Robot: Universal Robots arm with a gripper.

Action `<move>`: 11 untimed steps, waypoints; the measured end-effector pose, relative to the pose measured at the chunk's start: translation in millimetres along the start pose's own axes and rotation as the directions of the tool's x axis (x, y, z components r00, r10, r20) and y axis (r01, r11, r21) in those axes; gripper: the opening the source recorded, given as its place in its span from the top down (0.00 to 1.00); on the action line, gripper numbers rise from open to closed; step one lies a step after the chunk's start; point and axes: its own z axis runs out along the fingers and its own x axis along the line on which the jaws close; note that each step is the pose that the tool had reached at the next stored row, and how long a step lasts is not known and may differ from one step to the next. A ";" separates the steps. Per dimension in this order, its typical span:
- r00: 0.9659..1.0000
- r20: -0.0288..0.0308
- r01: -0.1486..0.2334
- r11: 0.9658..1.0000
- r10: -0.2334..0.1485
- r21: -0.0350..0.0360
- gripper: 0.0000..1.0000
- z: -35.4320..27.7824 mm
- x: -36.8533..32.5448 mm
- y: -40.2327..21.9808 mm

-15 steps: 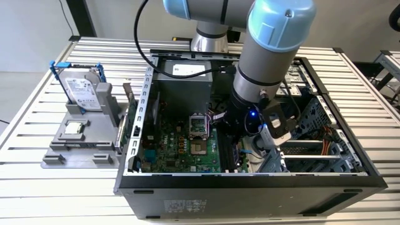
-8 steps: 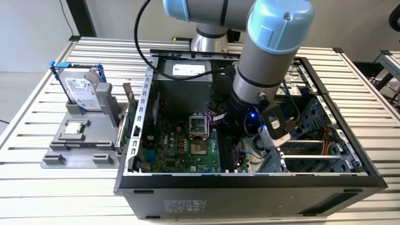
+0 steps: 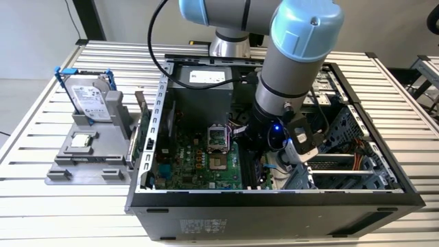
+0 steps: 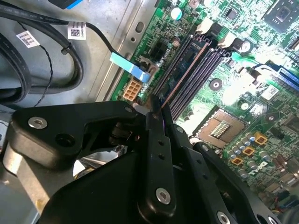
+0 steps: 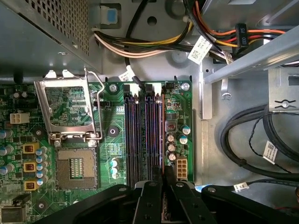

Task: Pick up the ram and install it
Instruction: 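Insert the ram into the slot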

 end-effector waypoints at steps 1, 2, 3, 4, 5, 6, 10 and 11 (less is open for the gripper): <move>1.000 0.000 0.000 1.000 0.000 0.000 1.00 0.0 0.0 0.0; 1.000 0.000 0.000 1.000 0.000 0.000 1.00 0.0 0.0 0.0; 1.000 0.000 0.001 1.000 -0.001 0.000 1.00 0.0 -0.1 0.0; 1.000 0.000 0.003 1.000 -0.003 0.000 1.00 0.0 -0.2 -0.1; 1.000 0.000 0.005 1.000 -0.005 0.000 1.00 -0.2 -0.2 -0.4; 1.000 0.000 0.007 1.000 -0.007 0.000 1.00 -0.4 -0.2 -0.8; 1.000 0.000 0.015 1.000 -0.015 0.000 1.00 -1.5 -0.3 -1.8; 1.000 -0.001 0.018 1.000 -0.018 0.000 1.00 -1.5 -0.4 -1.8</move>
